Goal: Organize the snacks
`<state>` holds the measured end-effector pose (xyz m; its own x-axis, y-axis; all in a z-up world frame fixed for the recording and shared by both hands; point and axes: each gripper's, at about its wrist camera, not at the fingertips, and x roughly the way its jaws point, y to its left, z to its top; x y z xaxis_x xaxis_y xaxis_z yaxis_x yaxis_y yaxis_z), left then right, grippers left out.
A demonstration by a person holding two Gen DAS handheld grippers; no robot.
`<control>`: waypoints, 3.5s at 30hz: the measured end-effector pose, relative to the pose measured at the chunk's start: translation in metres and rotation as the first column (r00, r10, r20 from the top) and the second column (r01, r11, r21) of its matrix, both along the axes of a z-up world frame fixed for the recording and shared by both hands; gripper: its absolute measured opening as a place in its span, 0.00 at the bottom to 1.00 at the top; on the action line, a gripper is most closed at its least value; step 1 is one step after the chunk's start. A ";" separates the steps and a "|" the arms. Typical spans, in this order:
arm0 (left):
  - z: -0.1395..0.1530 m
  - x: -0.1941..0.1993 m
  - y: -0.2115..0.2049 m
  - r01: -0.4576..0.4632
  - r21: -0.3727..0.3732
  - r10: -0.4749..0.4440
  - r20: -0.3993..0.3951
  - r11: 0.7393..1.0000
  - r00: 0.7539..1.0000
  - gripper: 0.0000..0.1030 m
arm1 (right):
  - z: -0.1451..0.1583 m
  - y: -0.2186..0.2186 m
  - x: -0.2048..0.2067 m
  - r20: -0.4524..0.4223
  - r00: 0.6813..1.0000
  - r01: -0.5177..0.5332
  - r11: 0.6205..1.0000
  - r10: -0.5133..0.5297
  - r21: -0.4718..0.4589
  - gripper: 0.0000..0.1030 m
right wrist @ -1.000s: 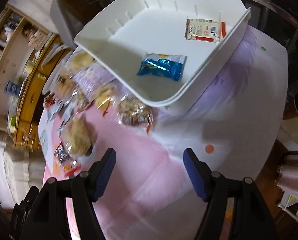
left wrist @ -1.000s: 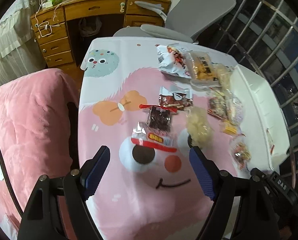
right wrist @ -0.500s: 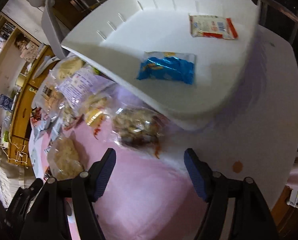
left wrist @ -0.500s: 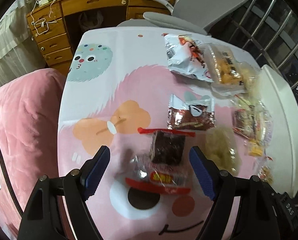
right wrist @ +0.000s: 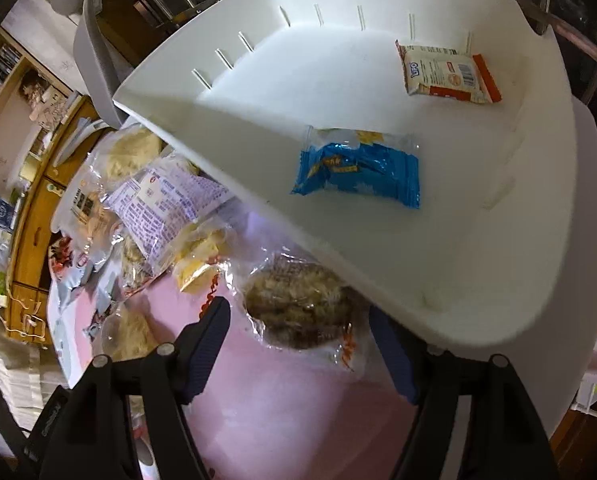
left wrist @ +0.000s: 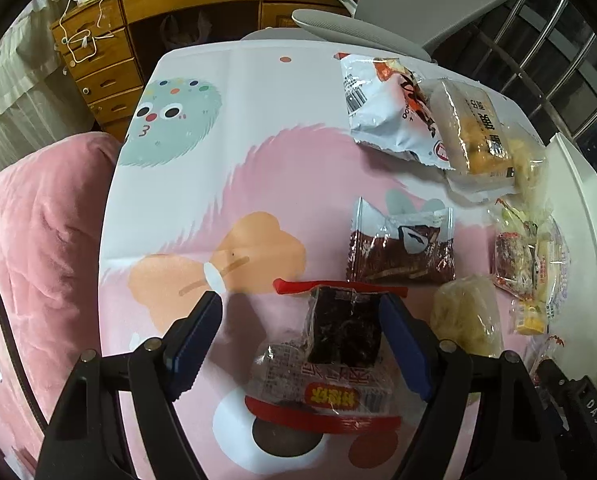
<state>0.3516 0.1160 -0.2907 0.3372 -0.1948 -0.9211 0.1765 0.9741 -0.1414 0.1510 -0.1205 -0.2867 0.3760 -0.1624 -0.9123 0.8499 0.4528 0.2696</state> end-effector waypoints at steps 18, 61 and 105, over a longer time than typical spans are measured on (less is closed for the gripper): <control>0.003 0.006 -0.012 0.047 -0.035 -0.047 0.009 0.998 0.999 0.52 | 0.001 0.004 0.019 -0.173 0.982 -0.086 0.993 0.070 -0.084 0.49; 0.004 -0.023 -0.009 0.125 -0.019 -0.126 -0.063 0.992 0.990 0.53 | 0.036 0.050 -0.064 -0.024 0.971 -0.238 0.968 0.237 -0.074 0.49; 0.090 -0.163 -0.009 -0.125 -0.024 0.121 -0.118 0.992 0.986 0.40 | 0.110 0.039 -0.033 0.099 0.436 -0.879 0.447 0.894 -0.164 0.49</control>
